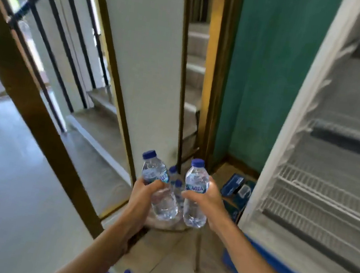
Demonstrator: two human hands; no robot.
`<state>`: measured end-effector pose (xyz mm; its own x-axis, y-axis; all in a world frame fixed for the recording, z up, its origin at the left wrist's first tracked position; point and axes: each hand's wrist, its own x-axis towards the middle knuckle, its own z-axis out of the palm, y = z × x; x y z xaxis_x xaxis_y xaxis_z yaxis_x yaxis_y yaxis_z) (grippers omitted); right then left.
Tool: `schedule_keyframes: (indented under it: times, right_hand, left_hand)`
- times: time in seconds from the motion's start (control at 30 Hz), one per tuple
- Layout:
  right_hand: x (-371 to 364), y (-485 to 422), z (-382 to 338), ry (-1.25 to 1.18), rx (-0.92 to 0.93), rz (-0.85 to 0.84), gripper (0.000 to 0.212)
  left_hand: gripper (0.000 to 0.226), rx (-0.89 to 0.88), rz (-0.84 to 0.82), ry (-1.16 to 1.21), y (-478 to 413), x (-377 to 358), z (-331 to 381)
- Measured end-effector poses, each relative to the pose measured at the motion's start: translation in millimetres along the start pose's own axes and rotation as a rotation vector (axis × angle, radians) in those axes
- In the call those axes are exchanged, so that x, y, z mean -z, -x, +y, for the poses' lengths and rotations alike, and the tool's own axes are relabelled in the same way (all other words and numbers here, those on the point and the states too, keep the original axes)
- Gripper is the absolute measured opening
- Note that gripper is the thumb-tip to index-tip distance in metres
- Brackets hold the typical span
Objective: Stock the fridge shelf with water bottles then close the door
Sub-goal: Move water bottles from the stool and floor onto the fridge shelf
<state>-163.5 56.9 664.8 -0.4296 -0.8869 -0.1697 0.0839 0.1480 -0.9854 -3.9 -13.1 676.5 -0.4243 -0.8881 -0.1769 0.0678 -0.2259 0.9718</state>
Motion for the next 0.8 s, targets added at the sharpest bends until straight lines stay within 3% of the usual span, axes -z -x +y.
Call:
schedule_keyframes:
  times: [0.3,0.37,0.43,0.57,0.63,0.8]
  right_hand:
    - [123,36,-232,0.1,0.295,0.279,0.051]
    - [164,43,-268,0.11,0.344,0.393,0.05]
    - [194,49,-294,0.135,0.377,0.44,0.047]
    - [267,62,-342,0.229,0.439,0.558,0.048]
    - [299,68,-359,0.232,0.455,0.602,0.043]
    - [365,77,-383,0.245,0.463,0.664,0.05]
  left_hand:
    - [0.037,-0.37,-0.138,-0.147,-6,-171,202]
    - [0.045,-0.435,-0.158,-0.158,-11,-217,236]
    - [0.056,-0.503,-0.154,-0.193,-20,-251,262]
    - [0.02,-0.63,-0.19,-0.193,-26,-348,305]
    - [0.014,-0.644,-0.239,-0.182,-28,-396,321]
    - [0.019,-0.672,-0.304,-0.208,-51,-492,344]
